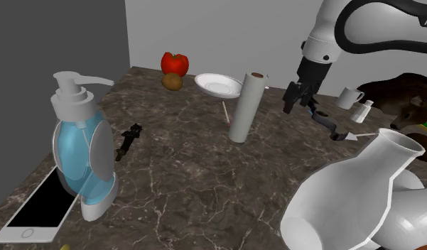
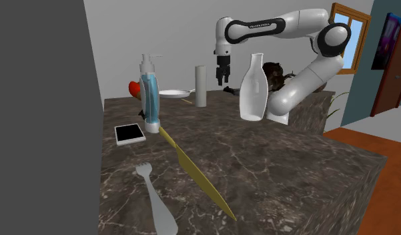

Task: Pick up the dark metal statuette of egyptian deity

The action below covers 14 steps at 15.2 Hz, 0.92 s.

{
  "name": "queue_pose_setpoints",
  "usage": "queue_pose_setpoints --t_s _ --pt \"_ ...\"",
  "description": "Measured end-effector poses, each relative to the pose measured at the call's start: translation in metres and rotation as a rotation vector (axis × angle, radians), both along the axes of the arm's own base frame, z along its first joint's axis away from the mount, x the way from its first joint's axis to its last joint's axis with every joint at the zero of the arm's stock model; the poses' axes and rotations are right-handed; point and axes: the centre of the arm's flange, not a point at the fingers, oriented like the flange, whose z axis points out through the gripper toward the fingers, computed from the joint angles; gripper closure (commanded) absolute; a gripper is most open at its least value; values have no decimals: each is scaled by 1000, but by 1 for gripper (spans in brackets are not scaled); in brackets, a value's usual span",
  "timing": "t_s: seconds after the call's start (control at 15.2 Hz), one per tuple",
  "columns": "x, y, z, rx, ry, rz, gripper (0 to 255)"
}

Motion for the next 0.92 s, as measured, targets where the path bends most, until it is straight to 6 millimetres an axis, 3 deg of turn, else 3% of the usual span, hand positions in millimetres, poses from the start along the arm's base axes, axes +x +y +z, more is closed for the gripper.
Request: queue_pose_setpoints --t_s 0.2,0.92 --pt "6 14 -3 3 -1 -5 0" --pt "52 138 -24 35 -9 -56 0"
